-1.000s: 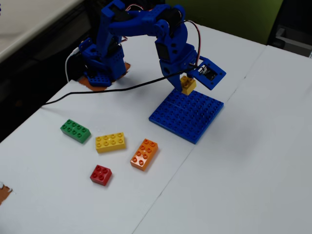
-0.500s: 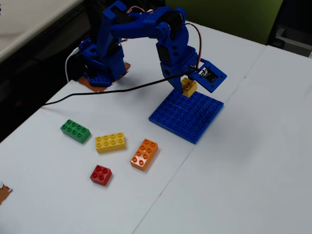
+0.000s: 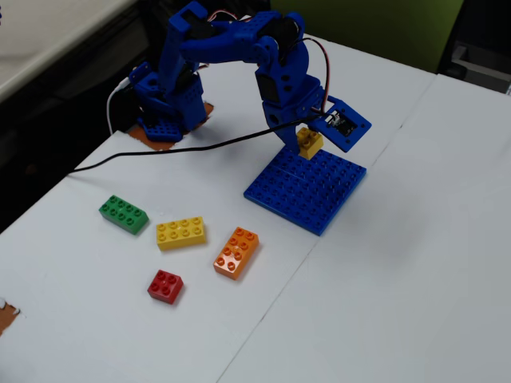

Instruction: Pick up the 2x2 yellow block and go up the 8x8 blue block.

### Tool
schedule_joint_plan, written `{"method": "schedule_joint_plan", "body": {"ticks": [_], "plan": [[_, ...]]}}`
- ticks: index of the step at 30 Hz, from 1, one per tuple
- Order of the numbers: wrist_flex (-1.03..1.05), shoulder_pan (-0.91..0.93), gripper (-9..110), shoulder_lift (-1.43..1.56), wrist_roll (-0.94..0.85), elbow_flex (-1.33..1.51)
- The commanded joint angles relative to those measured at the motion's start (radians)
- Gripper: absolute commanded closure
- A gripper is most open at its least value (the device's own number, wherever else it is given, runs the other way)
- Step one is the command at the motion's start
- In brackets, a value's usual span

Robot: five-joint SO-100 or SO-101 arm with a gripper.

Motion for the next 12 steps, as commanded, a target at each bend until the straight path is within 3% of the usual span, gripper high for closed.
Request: {"method": "schedule_joint_plan", "body": {"ticks": [1,12], "plan": [[0.003,-0.008,101,0.026,0.005,-0.049],[0.003,-0.008,101,0.018,0.0,-0.048]]}}
